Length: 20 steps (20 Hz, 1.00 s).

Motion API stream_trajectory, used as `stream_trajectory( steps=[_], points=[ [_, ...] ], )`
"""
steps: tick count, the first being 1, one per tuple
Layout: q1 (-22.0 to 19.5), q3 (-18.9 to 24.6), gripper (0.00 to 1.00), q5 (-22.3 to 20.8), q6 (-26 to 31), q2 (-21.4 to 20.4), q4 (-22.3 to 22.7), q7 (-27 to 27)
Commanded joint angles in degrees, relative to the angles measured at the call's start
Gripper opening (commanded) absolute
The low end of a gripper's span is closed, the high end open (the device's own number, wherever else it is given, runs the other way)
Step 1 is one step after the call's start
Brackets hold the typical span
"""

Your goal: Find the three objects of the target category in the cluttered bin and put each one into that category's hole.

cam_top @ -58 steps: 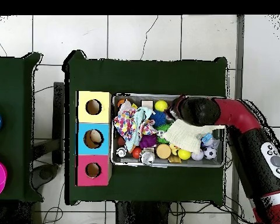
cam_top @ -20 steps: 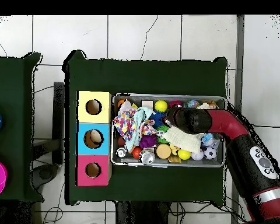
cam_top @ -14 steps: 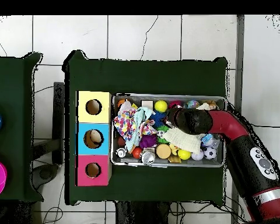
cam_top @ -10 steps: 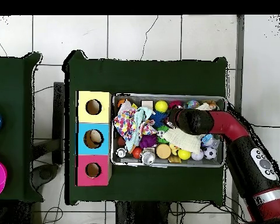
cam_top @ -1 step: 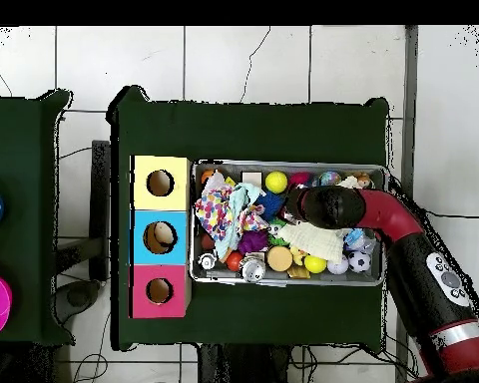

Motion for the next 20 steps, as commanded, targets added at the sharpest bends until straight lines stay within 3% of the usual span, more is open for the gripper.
stream_trajectory(
  steps=[1,7,11,16,20],
  points=[
    [0.2,0.2,1.00,0.2,9.6,4.0,-2.6,-18.9],
    [0.8,0.7,1.00,0.0,10.7,3.4,-5.3,-20.9],
    [1.9,0.5,1.00,-0.8,7.2,3.0,-6.0,-17.4],
    [3.8,-1.4,1.00,0.9,5.8,-0.1,-6.5,-6.9],
    [4.7,-2.8,1.00,4.4,3.0,-4.3,-4.5,6.3]
  ],
)
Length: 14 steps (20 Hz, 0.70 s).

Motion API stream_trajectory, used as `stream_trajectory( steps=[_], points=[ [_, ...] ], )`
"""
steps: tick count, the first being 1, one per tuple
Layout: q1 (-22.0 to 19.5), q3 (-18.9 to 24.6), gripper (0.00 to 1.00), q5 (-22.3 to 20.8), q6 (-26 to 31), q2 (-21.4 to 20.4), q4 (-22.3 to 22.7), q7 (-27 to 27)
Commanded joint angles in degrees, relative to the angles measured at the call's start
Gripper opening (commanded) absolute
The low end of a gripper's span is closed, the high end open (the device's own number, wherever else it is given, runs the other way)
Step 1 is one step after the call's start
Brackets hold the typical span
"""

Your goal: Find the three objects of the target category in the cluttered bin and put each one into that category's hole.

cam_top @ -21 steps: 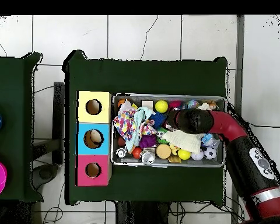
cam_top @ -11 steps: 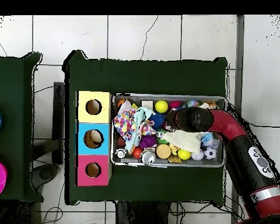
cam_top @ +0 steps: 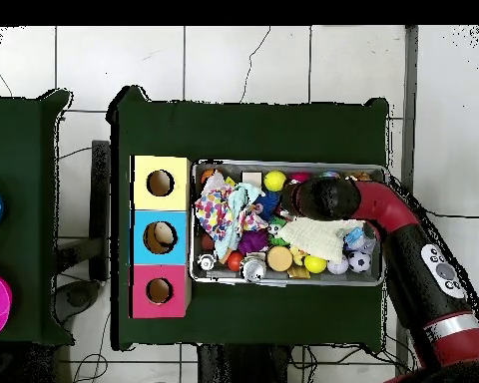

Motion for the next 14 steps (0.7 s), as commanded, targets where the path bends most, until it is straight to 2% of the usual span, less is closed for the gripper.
stream_trajectory(
  steps=[1,5,7,10,11,14],
  points=[
    [2.9,-4.2,1.00,4.2,0.0,-5.0,-2.0,13.8],
    [3.0,-5.9,1.00,7.5,-3.9,-9.6,1.9,21.0],
    [3.6,-8.4,1.00,8.9,-5.4,-10.6,1.8,25.2],
    [3.9,-10.5,1.00,10.4,-10.2,-11.0,1.5,28.7],
    [4.3,-12.1,1.00,11.4,-11.3,-11.5,1.7,31.9],
    [6.4,-16.6,1.00,14.5,-11.7,-11.9,0.9,38.1]
  ],
)
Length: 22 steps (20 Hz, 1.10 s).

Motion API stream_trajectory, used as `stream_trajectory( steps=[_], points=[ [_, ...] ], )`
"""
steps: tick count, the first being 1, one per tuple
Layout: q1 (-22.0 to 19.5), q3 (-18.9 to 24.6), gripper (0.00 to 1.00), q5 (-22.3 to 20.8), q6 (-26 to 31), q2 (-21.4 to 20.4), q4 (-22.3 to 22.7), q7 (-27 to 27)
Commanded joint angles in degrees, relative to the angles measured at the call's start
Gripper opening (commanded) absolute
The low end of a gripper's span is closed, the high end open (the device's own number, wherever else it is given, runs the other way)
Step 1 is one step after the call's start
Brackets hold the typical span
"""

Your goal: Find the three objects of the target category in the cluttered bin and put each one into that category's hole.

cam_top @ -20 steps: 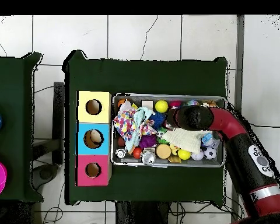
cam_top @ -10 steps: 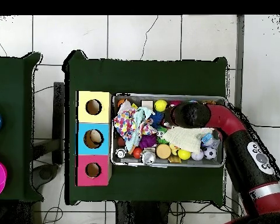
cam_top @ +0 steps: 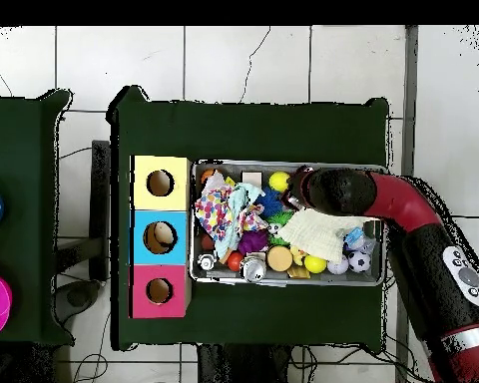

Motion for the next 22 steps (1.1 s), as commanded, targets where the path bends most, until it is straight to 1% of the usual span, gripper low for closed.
stream_trajectory(
  steps=[1,4,6,9,11,12,14,15,16,17,19,22],
  points=[
    [2.9,-10.5,1.00,5.3,-6.4,-2.4,-0.6,30.5],
    [5.1,-14.4,1.00,7.1,-8.4,-1.7,-1.7,34.2],
    [5.9,-15.6,1.00,7.4,-9.1,-0.9,-2.1,34.1],
    [6.9,-18.4,1.00,6.9,-10.5,-1.4,-0.4,35.5],
    [6.8,-19.1,1.00,7.1,-11.9,-1.5,0.8,36.5],
    [6.9,-19.9,1.00,7.1,-13.2,-1.9,1.5,37.8],
    [7.8,-22.4,1.00,7.0,-16.4,-3.1,2.7,42.1],
    [8.8,-23.9,1.00,7.1,-17.6,-3.7,2.6,44.6],
    [10.1,-26.4,1.00,7.5,-18.5,-4.5,3.0,48.3],
    [11.5,-29.4,1.00,8.8,-17.5,-5.1,3.6,52.6],
    [13.4,-33.7,1.00,11.3,-16.5,-5.9,5.0,58.4],
    [14.5,-37.1,1.00,14.6,-17.1,-5.5,6.0,62.6]
  ],
)
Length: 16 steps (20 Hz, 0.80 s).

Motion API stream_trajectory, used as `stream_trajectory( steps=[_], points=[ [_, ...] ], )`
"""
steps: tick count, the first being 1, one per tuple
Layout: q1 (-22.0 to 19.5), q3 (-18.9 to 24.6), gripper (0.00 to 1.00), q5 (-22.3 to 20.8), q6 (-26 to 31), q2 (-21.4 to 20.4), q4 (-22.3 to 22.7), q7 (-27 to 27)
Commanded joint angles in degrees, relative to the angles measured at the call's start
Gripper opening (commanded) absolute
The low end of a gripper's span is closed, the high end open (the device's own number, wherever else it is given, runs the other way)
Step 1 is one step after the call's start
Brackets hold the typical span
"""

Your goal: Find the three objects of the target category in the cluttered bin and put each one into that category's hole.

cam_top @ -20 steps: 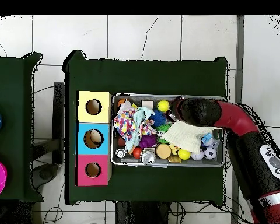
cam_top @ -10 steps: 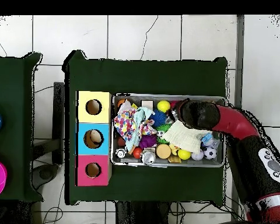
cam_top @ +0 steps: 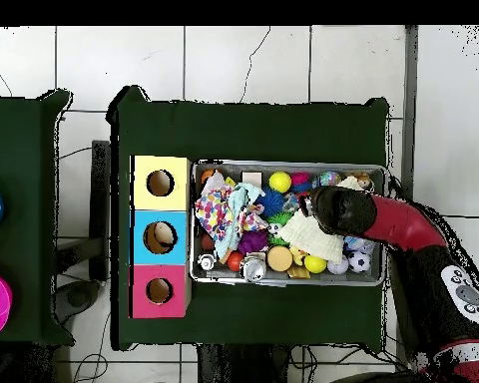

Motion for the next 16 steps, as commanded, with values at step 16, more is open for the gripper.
stream_trajectory(
  steps=[16],
  points=[
    [10.9,-23.4,1.00,25.2,-10.9,-0.5,13.4,57.9]
  ],
)
